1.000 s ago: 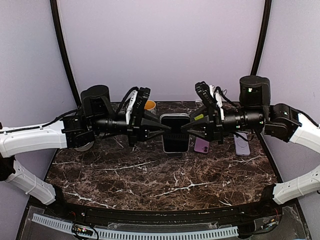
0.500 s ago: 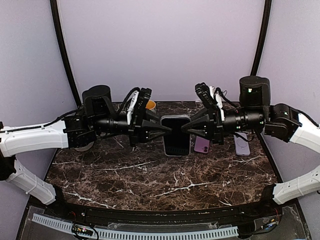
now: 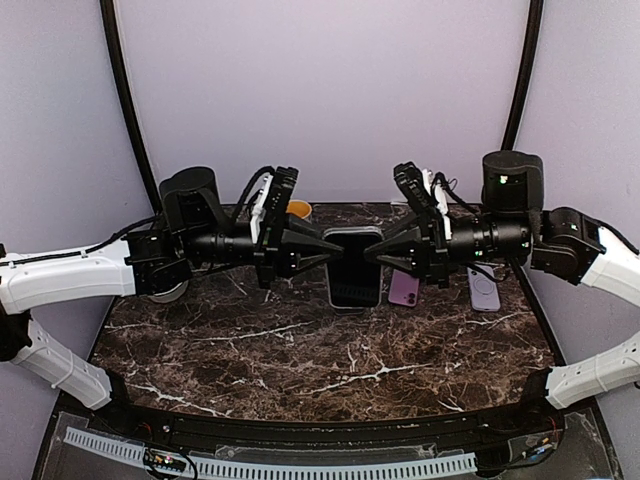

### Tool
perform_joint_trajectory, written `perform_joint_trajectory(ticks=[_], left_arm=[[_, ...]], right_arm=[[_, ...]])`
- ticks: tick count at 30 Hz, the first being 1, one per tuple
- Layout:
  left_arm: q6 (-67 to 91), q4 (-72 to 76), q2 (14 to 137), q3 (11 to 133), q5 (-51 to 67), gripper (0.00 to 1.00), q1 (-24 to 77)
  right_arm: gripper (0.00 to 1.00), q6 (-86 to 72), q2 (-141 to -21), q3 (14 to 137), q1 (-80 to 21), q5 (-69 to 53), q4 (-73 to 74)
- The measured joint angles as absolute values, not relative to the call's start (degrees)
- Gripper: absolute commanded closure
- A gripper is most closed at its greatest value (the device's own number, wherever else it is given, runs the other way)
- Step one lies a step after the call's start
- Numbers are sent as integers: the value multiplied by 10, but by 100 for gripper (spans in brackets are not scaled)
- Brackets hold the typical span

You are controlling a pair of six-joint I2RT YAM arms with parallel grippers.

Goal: Put the phone into the phone case
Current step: Press the phone case against the phone.

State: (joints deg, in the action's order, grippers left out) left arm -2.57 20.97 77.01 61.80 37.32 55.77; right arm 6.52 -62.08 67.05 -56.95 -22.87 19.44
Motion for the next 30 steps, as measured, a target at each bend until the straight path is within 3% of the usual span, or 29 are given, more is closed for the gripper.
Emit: perform_joint_trajectory(ticks=[2,7,9,15,18,20,23,25,30], left_arm=[[-27,209,770,618,372,100,558],[-28,203,770,618,369,100,558],[-28,199,770,618,368,100,558],[-27,197,770,618,369,100,557],[-21,196,770,618,375,100,555],[-20,196,770,618,376,96,555],[-18,197,770,618,377,78,556],[-21,201,770,618,375,72,557],[-21,210,775,618,375,69,557]], right_arm=[[64,63,-621,670,-569,-224,192],[64,48,-620,670,-569,-218,172],[69,44,-621,670,-569,-218,165],[100,39,-631,670,-569,-223,155],[100,44,-630,670,-569,-231,155],[100,44,-630,670,-569,-232,155],[100,44,-628,669,-569,-233,154],[100,40,-627,667,-569,-233,153],[100,37,-618,667,-568,-231,149]])
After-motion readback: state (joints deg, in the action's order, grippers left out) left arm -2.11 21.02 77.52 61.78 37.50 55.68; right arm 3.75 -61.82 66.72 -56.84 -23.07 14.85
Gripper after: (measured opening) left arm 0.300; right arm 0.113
